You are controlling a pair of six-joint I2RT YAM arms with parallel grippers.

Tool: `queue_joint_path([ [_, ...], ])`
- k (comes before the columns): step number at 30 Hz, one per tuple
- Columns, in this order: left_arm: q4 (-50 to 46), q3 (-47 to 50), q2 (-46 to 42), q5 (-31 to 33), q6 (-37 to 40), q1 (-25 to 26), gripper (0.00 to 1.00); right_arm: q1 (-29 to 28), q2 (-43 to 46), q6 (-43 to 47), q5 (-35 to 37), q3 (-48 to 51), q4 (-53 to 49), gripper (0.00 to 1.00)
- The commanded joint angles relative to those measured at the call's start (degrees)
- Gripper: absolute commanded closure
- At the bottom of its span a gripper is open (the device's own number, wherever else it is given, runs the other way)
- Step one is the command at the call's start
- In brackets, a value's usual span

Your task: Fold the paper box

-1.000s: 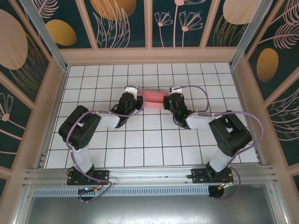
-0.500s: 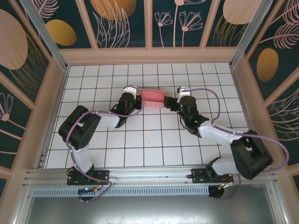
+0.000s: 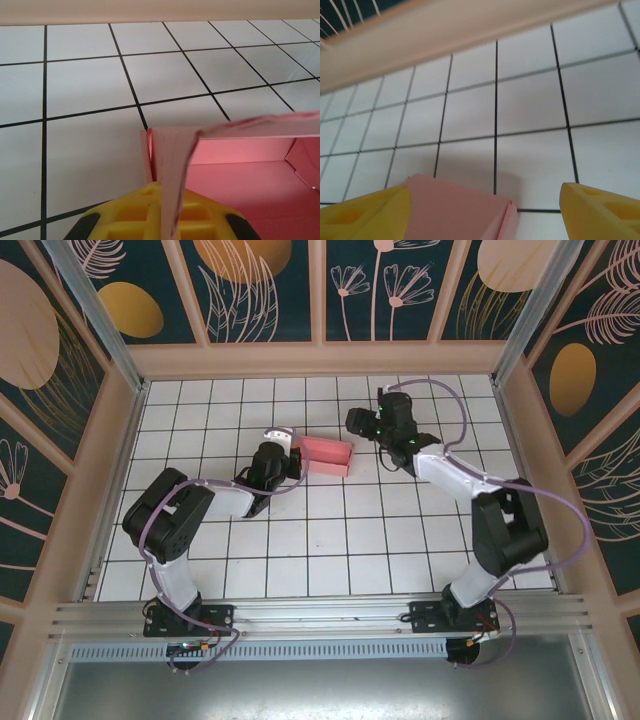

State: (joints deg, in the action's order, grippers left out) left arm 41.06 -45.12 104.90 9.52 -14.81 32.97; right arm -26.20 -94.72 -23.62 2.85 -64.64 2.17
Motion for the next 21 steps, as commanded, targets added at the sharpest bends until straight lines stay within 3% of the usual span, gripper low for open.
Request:
queue_joint_path([
  [1, -0.4, 1.5, -1.4, 0.2, 0.4, 0.4, 0.92, -1.1, -4.1, -1.4, -2.8, -3.4, -7.4, 0.23],
  [5, -1.9, 2.3, -2.9, -0.6, 1.7, 0.4, 0.76, -1.3, -6.8, -2.3, -5.5, -3.8, -8.4, 0.23],
  [16, -4.2, 10.5, -12.2, -2.7, -1.0, 0.4, 0.55, -1.3, -8.1, -4.1, -6.4, -2.2, -7.7, 0.24],
  [21, -11.0, 13.0, -20.3, -6.5, -2.6, 0.4, 0.25, -1.5, -8.4, -3.0, -6.1, -0.7, -6.4, 0.24],
])
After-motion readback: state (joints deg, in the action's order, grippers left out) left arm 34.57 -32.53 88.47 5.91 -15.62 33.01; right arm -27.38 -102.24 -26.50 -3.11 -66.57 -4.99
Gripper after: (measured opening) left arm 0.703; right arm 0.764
